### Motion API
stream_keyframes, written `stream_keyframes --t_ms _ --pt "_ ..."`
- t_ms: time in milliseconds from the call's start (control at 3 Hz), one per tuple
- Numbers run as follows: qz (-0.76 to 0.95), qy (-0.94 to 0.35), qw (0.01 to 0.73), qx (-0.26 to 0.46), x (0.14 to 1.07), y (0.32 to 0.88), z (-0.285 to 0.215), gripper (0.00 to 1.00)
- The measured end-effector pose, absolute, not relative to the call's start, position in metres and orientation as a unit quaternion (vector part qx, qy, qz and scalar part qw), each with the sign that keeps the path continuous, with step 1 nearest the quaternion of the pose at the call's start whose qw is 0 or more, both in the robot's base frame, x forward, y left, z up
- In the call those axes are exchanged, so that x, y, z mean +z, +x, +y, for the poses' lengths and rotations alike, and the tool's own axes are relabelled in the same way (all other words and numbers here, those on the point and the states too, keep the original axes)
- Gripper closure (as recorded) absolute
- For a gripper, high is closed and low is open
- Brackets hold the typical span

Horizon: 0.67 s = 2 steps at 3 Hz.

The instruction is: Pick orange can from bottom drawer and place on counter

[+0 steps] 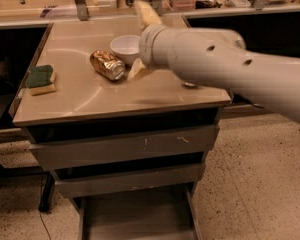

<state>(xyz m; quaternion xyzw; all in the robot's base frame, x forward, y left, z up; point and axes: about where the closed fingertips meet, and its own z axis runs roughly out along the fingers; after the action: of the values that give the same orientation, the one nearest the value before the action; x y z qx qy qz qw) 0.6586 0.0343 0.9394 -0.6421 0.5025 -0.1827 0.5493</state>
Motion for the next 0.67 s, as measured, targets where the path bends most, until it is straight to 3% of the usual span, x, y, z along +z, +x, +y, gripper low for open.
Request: stream_keyframes --t_ms 333,667 --pt "0.52 -0.61 0.555 -0.222 1.024 0.651 -0.023 0.0" --pt "0.518 -0.589 0.564 -0.255 1.12 0.609 -0.033 0.0"
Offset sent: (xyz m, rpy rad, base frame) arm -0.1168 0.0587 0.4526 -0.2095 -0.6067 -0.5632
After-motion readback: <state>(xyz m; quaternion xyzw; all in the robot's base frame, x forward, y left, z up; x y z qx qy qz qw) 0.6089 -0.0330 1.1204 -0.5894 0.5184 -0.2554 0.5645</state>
